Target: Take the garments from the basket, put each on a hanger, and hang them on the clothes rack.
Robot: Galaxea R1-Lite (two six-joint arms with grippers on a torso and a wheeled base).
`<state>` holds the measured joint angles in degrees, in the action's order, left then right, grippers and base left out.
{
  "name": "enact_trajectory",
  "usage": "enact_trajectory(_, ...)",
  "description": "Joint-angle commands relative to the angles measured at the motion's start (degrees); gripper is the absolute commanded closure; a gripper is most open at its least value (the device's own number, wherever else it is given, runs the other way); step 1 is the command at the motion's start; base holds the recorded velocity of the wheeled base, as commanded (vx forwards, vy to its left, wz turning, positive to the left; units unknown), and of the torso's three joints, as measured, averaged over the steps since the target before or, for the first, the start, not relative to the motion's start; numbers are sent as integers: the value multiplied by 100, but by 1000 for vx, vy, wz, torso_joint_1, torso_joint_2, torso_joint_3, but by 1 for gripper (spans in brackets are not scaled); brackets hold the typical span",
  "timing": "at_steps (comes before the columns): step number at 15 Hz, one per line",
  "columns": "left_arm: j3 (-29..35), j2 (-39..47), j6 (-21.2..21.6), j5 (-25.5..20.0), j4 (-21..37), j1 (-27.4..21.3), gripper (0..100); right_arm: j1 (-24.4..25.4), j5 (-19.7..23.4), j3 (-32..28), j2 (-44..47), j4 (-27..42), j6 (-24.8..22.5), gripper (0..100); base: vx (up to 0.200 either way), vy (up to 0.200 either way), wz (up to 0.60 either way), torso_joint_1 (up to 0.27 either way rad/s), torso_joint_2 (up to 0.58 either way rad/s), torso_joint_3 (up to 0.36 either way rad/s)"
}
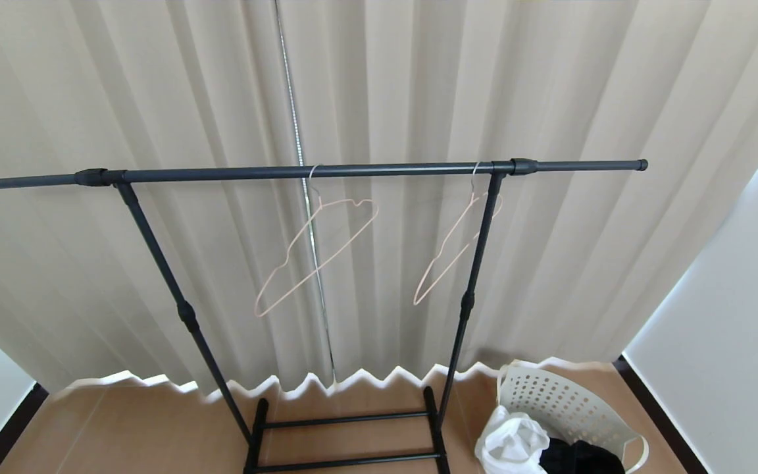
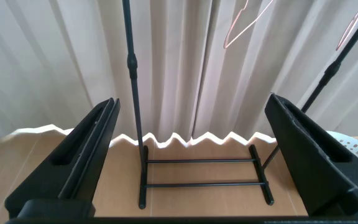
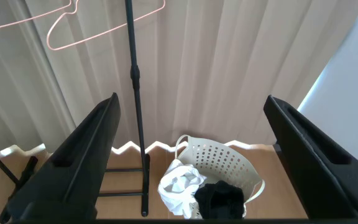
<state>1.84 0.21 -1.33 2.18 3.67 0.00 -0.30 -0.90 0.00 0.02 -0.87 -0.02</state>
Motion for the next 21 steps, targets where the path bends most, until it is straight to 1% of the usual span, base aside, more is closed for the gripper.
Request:
enact_trajectory(1, 0, -3, 1, 2, 2, 0, 0, 4, 2, 0, -2, -1, -6, 0, 0, 0, 0, 0, 0, 0)
enact_trajectory(4, 0, -3, 1, 2, 2, 0, 0, -5, 2, 0, -2, -1, 46, 0, 0, 0, 0, 0, 0, 0)
enact_trajectory(14, 0, -3, -8, -16, 2, 0, 0, -5, 20, 0, -2, 7, 11, 0, 0, 0, 0, 0, 0, 0)
enact_trajectory(20, 9, -3, -25, -16, 2, 0, 0, -5, 20, 0, -2, 7, 11, 0, 0, 0, 0, -119, 276, 147)
enact_trajectory(21, 9, -3, -87, -7, 11, 0, 0, -5, 11, 0, -2, -1, 29, 0, 0, 0, 0, -144, 339, 188)
